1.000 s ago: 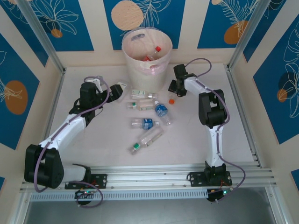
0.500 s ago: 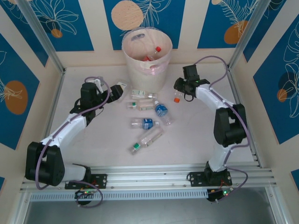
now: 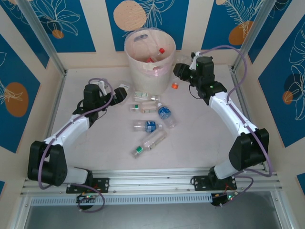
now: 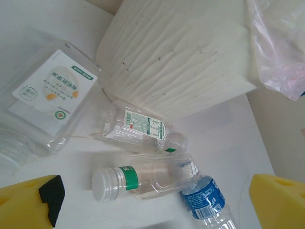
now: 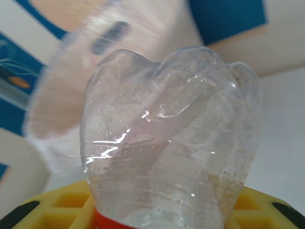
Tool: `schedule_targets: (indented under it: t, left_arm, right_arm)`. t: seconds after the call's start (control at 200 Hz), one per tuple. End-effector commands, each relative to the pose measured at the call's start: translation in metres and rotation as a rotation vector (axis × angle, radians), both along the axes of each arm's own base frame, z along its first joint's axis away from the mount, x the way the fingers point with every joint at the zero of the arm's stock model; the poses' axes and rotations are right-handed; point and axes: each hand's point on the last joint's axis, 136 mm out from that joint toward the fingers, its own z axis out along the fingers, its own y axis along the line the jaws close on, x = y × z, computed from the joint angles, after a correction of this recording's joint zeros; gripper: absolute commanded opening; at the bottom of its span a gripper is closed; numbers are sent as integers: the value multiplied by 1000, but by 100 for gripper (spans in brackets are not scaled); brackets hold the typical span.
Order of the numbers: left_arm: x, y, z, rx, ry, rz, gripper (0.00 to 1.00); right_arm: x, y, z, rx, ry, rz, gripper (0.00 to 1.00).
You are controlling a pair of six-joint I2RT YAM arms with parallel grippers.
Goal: Put the plastic bottles in the bin
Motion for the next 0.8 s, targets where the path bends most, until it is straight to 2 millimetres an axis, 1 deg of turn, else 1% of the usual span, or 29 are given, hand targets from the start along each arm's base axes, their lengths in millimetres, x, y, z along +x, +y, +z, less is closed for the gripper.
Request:
schedule_targets:
  t: [0.0, 0.035, 0.06, 0.075, 0.1, 0.165, 0.17, 0.175, 0.185, 0.205, 0.22, 0.225, 0.23, 0.25, 0.255, 0.285, 0.31, 0.33, 0.355, 0.37, 0.42, 0.48, 0.505, 0.535, 0.565, 0.635, 0.69, 0.73, 0.795]
  left_arm:
    - [9, -7, 18, -31, -51, -51, 100]
    - [10, -6, 18, -27, -52, -47, 100]
    - [10, -6, 17, -24, -50, -45, 100]
    - [11, -5, 17, -23, -52, -43, 100]
    - [11, -6, 17, -21, -53, -44, 100]
    - [10, -8, 20, -21, -66, -64, 100]
    - [10, -8, 20, -22, -67, -66, 100]
    - [10, -9, 20, -22, -69, -69, 100]
    - [10, -10, 21, -23, -71, -73, 100]
    - [10, -10, 22, -23, -74, -80, 100]
    - [10, -12, 23, -26, -76, -88, 100]
    - [10, -12, 23, -25, -77, -90, 100]
    - [10, -12, 23, -26, -77, -92, 100]
    - [10, -14, 25, -29, -79, -100, 100]
    - [9, -14, 25, -29, -79, -102, 100]
    - [9, -16, 27, -34, -82, -118, 100]
    - [9, -18, 28, -40, -85, -129, 100]
    - [8, -20, 29, -46, -87, -142, 100]
    - [8, -22, 31, -51, -91, -153, 100]
    - [8, -23, 32, -53, -95, -162, 100]
    - [6, -27, 36, -58, -110, -191, 100]
    - [4, -29, 37, -53, -119, -210, 100]
    - [4, -29, 38, -50, -122, -213, 100]
    - [4, -29, 38, -44, -123, -212, 100]
    - [3, -28, 37, -36, -122, -211, 100]
    - [3, -26, 35, -18, -120, -200, 100]
    - [4, -24, 33, -9, -117, -195, 100]
    - [4, -25, 32, -7, -116, -198, 100]
    - [4, -26, 33, -8, -123, -206, 100]
  right_arm:
    - [0, 37, 62, 89, -167, 167, 42]
    - [5, 44, 73, 97, -196, 188, 42]
    - [11, 48, 77, 96, -206, 191, 43]
    - [16, 51, 75, 92, -201, 190, 43]
    - [22, 54, 80, 91, -212, 187, 43]
    - [45, 62, 76, 85, -203, 172, 43]
    - [45, 63, 80, 87, -210, 173, 43]
    - [47, 63, 77, 86, -206, 171, 43]
    - [50, 64, 80, 88, -211, 169, 44]
    - [59, 66, 74, 88, -199, 165, 44]
    - [61, 67, 82, 95, -214, 162, 44]
    - [64, 68, 78, 93, -206, 162, 44]
    - [64, 68, 81, 95, -210, 162, 44]
    - [72, 71, 79, 97, -206, 162, 44]
    - [72, 71, 82, 99, -213, 162, 44]
    - [84, 74, 80, 101, -211, 157, 44]
    - [90, 77, 85, 107, -226, 157, 44]
    - [97, 79, 84, 107, -229, 157, 44]
    - [103, 81, 89, 108, -247, 159, 44]
    - [108, 83, 87, 107, -250, 158, 44]
    - [120, 86, 95, 101, -291, 154, 44]
    - [138, 90, 93, 42, -349, 127, 45]
    - [146, 92, 87, 8, -363, 108, 45]
    - [154, 90, 90, -31, -399, 75, 46]
    - [164, 91, 81, -80, -413, 56, 46]
    - [180, 90, 76, -182, -482, 2, 47]
    - [188, 92, 76, -250, -559, -9, 48]
    - [192, 99, 73, -309, -636, 19, 51]
    - [198, 108, 64, -406, -735, 47, 57]
